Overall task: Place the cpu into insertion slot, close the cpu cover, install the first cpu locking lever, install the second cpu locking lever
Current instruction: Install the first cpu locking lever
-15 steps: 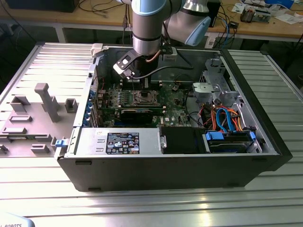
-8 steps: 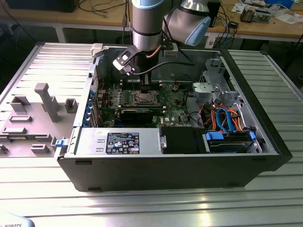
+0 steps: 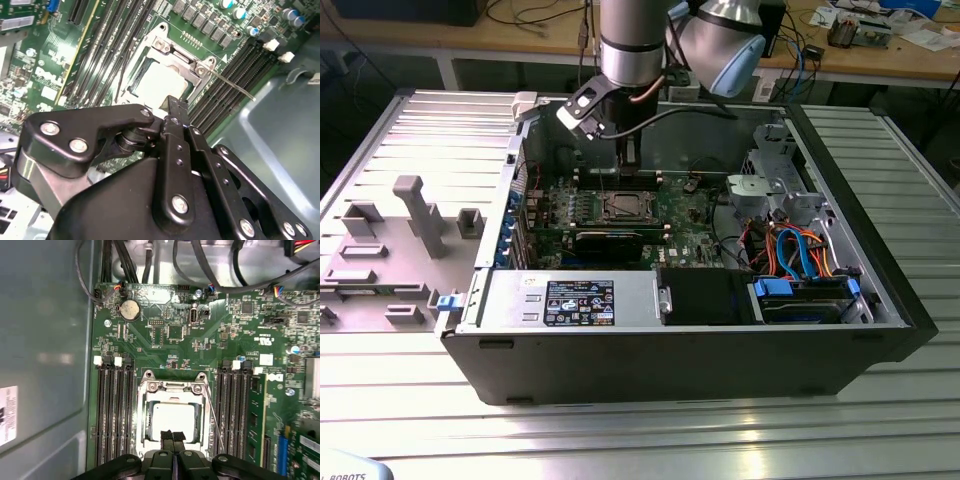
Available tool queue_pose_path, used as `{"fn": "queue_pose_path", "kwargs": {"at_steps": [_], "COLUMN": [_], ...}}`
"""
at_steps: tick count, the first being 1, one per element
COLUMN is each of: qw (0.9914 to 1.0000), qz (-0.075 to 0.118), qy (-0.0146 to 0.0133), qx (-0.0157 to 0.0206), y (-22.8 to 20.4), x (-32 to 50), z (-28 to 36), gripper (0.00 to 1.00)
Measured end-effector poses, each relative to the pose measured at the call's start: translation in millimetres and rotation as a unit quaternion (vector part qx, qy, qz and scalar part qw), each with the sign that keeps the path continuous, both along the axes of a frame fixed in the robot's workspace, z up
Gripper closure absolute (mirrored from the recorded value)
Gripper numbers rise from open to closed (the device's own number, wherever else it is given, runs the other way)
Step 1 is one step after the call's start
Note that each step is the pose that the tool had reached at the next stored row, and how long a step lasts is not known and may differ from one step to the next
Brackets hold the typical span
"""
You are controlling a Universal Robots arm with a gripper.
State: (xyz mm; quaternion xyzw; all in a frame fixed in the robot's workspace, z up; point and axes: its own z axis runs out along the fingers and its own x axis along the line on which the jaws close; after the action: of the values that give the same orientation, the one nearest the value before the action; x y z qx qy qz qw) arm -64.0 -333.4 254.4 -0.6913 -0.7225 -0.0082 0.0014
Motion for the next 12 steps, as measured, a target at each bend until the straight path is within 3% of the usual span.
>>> {"fn": "queue_pose_path", "kwargs": {"at_steps": [2,12], "qw": [1.0,1.0], "qz": [0.0,0.0], "qy": [0.0,0.0], "qx": [-0.0009,-0.0008], "y": [0.0,0.0], "x": [0.0,0.0], "z": [3.9,4.1], "gripper": [0.89,0.89]}}
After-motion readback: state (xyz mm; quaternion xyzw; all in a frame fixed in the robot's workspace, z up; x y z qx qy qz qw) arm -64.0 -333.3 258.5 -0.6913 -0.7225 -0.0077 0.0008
